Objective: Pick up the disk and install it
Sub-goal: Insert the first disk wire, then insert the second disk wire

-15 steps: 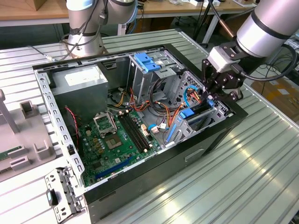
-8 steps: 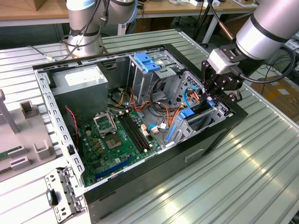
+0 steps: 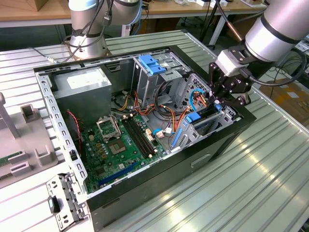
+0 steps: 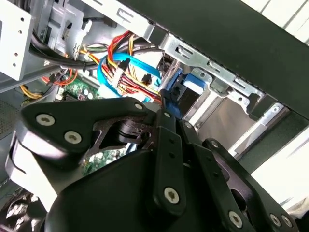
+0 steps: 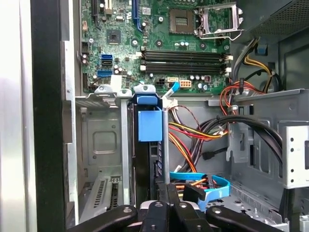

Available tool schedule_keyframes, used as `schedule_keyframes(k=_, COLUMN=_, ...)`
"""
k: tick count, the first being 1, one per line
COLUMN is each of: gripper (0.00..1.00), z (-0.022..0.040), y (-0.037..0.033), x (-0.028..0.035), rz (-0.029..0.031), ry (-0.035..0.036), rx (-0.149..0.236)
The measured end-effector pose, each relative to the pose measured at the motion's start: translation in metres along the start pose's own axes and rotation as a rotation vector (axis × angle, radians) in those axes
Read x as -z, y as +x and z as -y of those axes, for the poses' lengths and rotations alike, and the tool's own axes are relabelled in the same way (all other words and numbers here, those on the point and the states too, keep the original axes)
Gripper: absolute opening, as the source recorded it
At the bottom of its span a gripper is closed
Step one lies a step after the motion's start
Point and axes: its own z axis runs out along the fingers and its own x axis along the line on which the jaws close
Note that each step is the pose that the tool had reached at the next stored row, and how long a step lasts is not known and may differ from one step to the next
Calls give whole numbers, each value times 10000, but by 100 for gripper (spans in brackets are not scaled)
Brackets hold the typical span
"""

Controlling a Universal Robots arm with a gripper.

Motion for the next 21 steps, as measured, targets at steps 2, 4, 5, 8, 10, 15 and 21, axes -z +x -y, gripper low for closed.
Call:
schedule_keyframes(k=2, gripper=11, z=19, y=-5, x=32, rz=15, ry=0, rx=0)
schedule_keyframes(k=4, gripper=11, z=45, y=-10, x=57, rz=29, ry=-1, rx=-1)
schedule_keyframes(k=5, gripper=11, z=59, y=-13, x=71, rz=37, ry=-2, rx=-1)
schedule_keyframes(k=8, gripper=11, z=104, y=-21, x=107, rz=58, ry=-5, rx=-1)
schedule_keyframes(k=10, gripper=11, z=136, y=-26, x=130, rz=65, ry=-8, rx=-2)
schedule_keyframes(k=15, gripper=11, z=172, y=-29, x=145, rz=75, ry=-14, rx=-3)
schedule_keyframes(k=21, gripper=11, z=174, y=-29, x=145, rz=75, ry=-14, rx=-3)
